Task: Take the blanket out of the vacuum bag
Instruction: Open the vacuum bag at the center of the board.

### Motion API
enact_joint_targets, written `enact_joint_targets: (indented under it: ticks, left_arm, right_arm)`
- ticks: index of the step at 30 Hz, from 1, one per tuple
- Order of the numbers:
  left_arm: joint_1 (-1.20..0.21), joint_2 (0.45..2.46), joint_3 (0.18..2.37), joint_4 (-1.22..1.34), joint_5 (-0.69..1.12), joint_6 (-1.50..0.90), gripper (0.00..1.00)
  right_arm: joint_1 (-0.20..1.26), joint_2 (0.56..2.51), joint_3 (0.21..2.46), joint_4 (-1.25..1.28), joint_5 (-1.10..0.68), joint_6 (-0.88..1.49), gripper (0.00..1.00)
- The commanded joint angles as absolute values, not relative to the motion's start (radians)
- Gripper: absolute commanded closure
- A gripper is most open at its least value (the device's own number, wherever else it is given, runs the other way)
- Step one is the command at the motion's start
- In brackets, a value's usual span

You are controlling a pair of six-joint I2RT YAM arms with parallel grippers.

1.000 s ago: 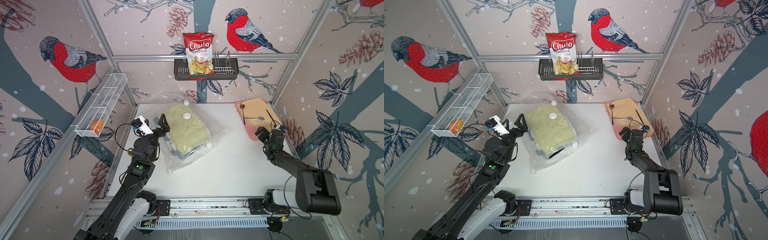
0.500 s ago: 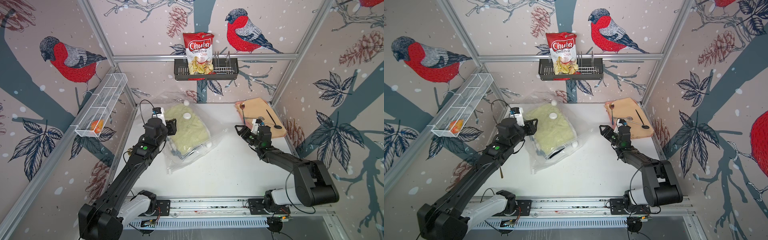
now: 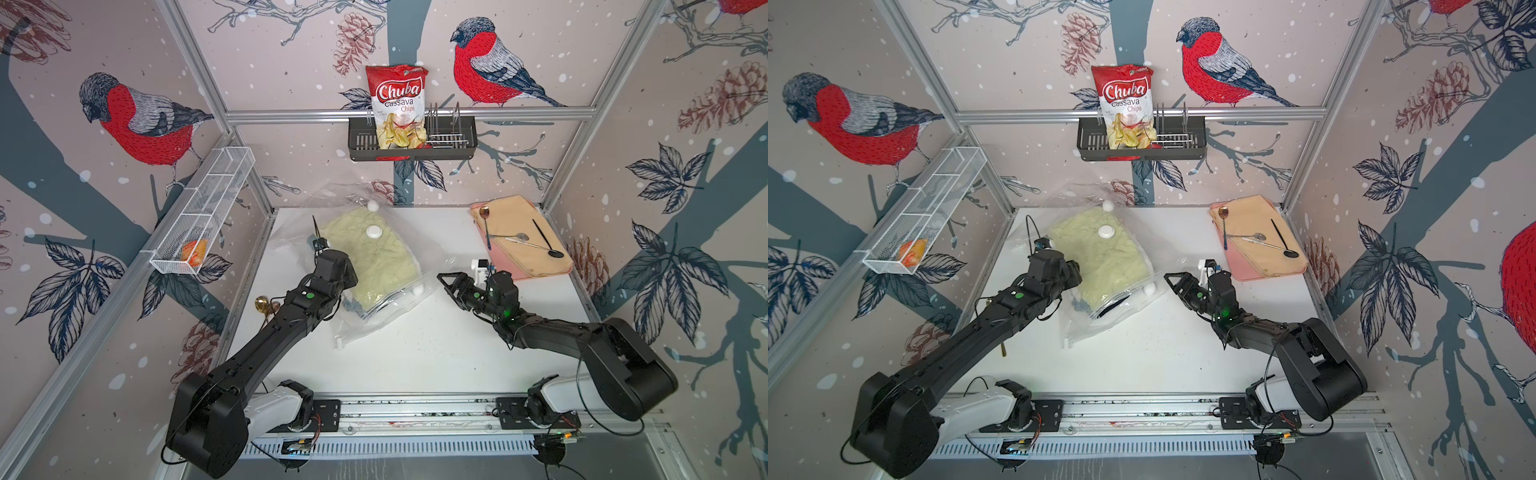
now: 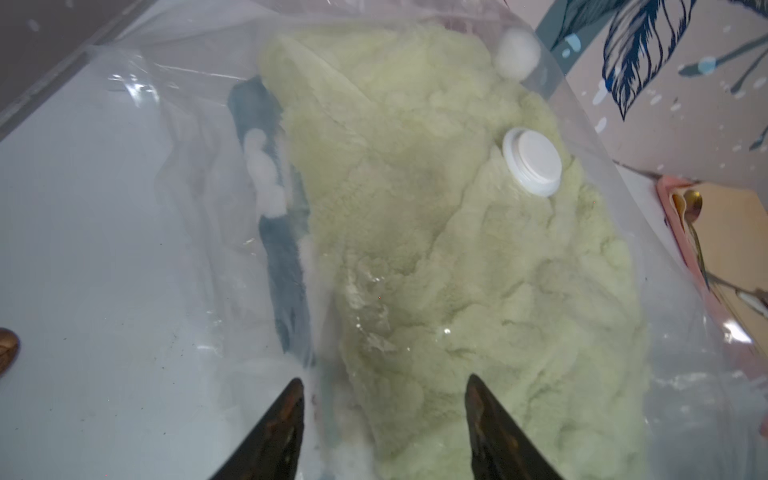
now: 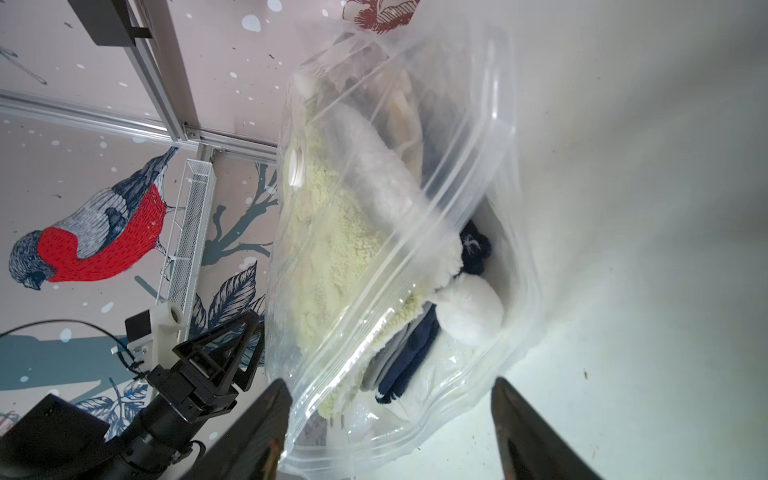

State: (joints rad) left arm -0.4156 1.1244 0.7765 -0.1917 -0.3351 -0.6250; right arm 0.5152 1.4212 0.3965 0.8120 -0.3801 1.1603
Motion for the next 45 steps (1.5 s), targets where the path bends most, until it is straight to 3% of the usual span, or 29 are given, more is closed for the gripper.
enact_joint_targets:
  ticks: [1, 5, 11, 16, 27, 33, 40, 45]
  left_arm:
    - [-0.402, 1.090, 0.735, -0.047, -0.442, -0.673, 0.39]
    - [-0.336, 1.081, 0.690, -0.029, -0.451, -0.699, 0.46]
    - [-0.204, 1.198, 0.664, 0.117, -0.259, -0.709, 0.76]
    - [-0.201, 1.337, 0.742, 0.134, -0.159, -0.702, 0.82]
    - [-0.202, 1.492, 0.813, 0.219, 0.070, -0.711, 0.85]
    - [-0.219, 1.382, 0.824, 0.117, 0.094, -0.674, 0.80]
    - [-0.378, 1.174, 0.889, -0.263, -0.112, -0.497, 0.48]
    - [-0.522, 1.166, 0.969, -0.473, -0.175, -0.359, 0.34]
  right_arm:
    - [0.541, 1.451, 0.411, 0.920, -0.400, 1.215, 0.26]
    - [0.555, 1.516, 0.454, 0.985, -0.437, 1.230, 0.31]
    - [0.561, 1.620, 0.521, 1.054, -0.494, 1.271, 0.42]
    - [0.576, 1.663, 0.537, 1.107, -0.514, 1.307, 0.49]
    - [0.609, 1.642, 0.565, 1.068, -0.499, 1.285, 0.52]
    - [0.633, 1.607, 0.593, 0.999, -0.481, 1.245, 0.52]
    - [0.652, 1.559, 0.615, 0.884, -0.455, 1.168, 0.51]
    - [0.650, 1.577, 0.639, 0.877, -0.470, 1.169, 0.50]
